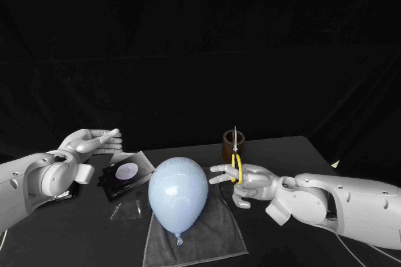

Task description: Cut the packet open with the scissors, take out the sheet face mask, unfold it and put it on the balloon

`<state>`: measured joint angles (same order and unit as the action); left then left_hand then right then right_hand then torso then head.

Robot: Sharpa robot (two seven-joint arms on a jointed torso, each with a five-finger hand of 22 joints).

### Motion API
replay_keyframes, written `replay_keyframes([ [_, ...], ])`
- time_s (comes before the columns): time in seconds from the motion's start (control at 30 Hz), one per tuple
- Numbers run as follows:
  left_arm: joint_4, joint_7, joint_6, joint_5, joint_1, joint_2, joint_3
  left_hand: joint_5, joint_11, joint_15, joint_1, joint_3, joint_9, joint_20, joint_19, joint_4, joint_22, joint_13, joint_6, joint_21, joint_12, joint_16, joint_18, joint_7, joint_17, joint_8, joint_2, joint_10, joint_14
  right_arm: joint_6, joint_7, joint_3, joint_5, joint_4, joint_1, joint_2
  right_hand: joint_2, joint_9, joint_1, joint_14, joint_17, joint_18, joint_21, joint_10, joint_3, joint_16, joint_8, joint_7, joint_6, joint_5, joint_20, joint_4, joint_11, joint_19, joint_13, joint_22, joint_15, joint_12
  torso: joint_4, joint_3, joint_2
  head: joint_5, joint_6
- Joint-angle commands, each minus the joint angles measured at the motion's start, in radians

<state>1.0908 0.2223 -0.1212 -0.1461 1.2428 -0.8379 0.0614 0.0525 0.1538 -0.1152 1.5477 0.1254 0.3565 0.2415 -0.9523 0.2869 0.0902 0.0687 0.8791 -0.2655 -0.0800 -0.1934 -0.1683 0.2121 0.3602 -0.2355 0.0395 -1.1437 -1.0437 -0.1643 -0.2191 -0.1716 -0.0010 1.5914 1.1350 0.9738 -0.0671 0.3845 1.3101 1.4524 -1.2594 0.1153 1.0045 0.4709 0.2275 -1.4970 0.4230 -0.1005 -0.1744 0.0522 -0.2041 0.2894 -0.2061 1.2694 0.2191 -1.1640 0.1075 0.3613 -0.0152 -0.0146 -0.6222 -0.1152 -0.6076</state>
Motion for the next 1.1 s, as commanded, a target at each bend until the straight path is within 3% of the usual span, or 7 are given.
replay_keyframes([
  [0.03,0.0,0.009,0.003,-0.004,-0.002,0.003,-0.001,-0.004,0.004,-0.004,0.008,0.005,-0.002,0.002,-0.005,0.001,-0.001,0.0,0.002,0.001,0.004,0.006,-0.015,0.007,0.001,0.003,-0.001,-0.003,0.005,-0.074,0.001,0.002,0.017,0.002,0.0,0.001,-0.011,-0.011,0.003,0.001,0.003,0.019,-0.001,-0.015,-0.014,0.001,-0.007,0.036,0.15,-0.003,-0.004,0.001,-0.001,-0.001,-0.012,0.004,0.007,-0.013,-0.0003,-0.0001,0.0,0.0,-0.001],
  [0.33,-0.002,0.01,0.002,-0.004,-0.004,0.005,-0.001,-0.004,0.004,-0.004,0.009,0.006,-0.002,0.002,-0.005,0.001,-0.001,0.0,0.003,0.001,0.004,0.006,-0.015,0.007,0.001,0.004,-0.001,-0.003,0.004,-0.106,-0.006,0.003,0.036,0.003,0.0,0.005,-0.005,-0.03,0.002,0.0,0.005,0.019,0.004,-0.036,-0.033,-0.002,-0.008,0.03,0.155,-0.003,-0.009,0.0,-0.005,0.0,-0.041,0.011,0.011,-0.039,0.0004,-0.0003,0.0,0.001,-0.002],
  [0.5,-0.003,0.011,0.002,-0.004,-0.005,0.006,-0.001,-0.004,0.004,-0.004,0.009,0.006,-0.002,0.002,-0.005,0.001,-0.001,0.0,0.003,0.001,0.004,0.006,-0.015,0.007,0.001,0.004,-0.001,-0.003,0.004,-0.105,-0.012,0.003,0.049,0.0,0.0,0.006,0.042,0.107,0.036,0.016,-0.013,0.014,0.044,0.148,-0.014,-0.01,0.238,-0.064,-0.02,-0.004,0.016,-0.017,0.029,0.027,-0.049,-0.002,-0.015,0.021,0.0001,-0.0001,0.0,0.0,-0.004],
  [0.6,-0.003,0.011,0.002,-0.004,-0.006,0.006,-0.001,-0.004,0.004,-0.004,0.009,0.006,-0.002,0.002,-0.005,0.001,-0.001,0.0,0.003,0.001,0.004,0.006,-0.015,0.007,0.001,0.004,-0.001,-0.003,0.004,-0.098,-0.016,0.003,0.051,-0.001,0.0,0.007,0.069,0.092,0.052,0.025,-0.023,0.009,0.064,0.281,0.017,-0.012,0.282,-0.105,-0.162,-0.004,0.038,-0.028,0.062,0.041,-0.045,-0.009,-0.044,0.068,-0.0003,0.0,0.001,0.0,-0.004],
  [0.87,-0.004,0.012,0.003,-0.004,-0.007,0.007,-0.001,-0.004,0.004,-0.004,0.009,0.006,-0.002,0.002,-0.005,0.001,-0.001,0.0,0.003,0.001,0.004,0.006,-0.015,0.007,0.001,0.004,-0.001,-0.003,0.004,-0.052,-0.024,0.004,0.063,-0.007,0.0,0.008,0.133,0.138,0.12,0.058,-0.079,-0.006,0.125,0.62,0.031,-0.018,0.454,-0.021,-0.529,-0.002,0.112,-0.09,0.157,0.091,0.092,-0.043,-0.126,0.3,0.0007,0.0001,0.0,-0.002,-0.005],
  [1.0,-0.004,0.011,0.003,-0.004,-0.007,0.007,-0.001,-0.004,0.004,-0.004,0.009,0.006,-0.002,0.002,-0.005,0.001,-0.001,0.0,0.003,0.001,0.004,0.006,-0.015,0.007,0.001,0.004,-0.001,-0.003,0.004,-0.039,-0.023,0.004,0.064,-0.009,0.0,0.009,0.156,0.22,0.123,0.071,-0.102,-0.014,0.145,0.628,0.06,-0.017,0.547,0.019,-0.538,-0.003,0.15,-0.106,0.196,0.112,0.248,-0.056,-0.162,0.458,0.0006,0.0003,0.0,-0.002,-0.004],
  [1.1,-0.004,0.011,0.003,-0.004,-0.007,0.007,-0.001,-0.004,0.004,-0.004,0.009,0.006,-0.002,0.002,-0.005,0.001,-0.001,0.0,0.003,0.001,0.004,0.006,-0.015,0.007,0.001,0.004,-0.001,-0.003,0.004,-0.034,-0.023,0.004,0.063,-0.011,0.0,0.009,0.183,0.301,0.123,0.075,-0.113,-0.018,0.161,0.767,0.089,-0.016,0.63,0.046,-0.534,-0.001,0.171,-0.114,0.221,0.124,0.69,-0.068,-0.183,0.789,0.0004,0.0004,0.0,-0.001,-0.006],
])
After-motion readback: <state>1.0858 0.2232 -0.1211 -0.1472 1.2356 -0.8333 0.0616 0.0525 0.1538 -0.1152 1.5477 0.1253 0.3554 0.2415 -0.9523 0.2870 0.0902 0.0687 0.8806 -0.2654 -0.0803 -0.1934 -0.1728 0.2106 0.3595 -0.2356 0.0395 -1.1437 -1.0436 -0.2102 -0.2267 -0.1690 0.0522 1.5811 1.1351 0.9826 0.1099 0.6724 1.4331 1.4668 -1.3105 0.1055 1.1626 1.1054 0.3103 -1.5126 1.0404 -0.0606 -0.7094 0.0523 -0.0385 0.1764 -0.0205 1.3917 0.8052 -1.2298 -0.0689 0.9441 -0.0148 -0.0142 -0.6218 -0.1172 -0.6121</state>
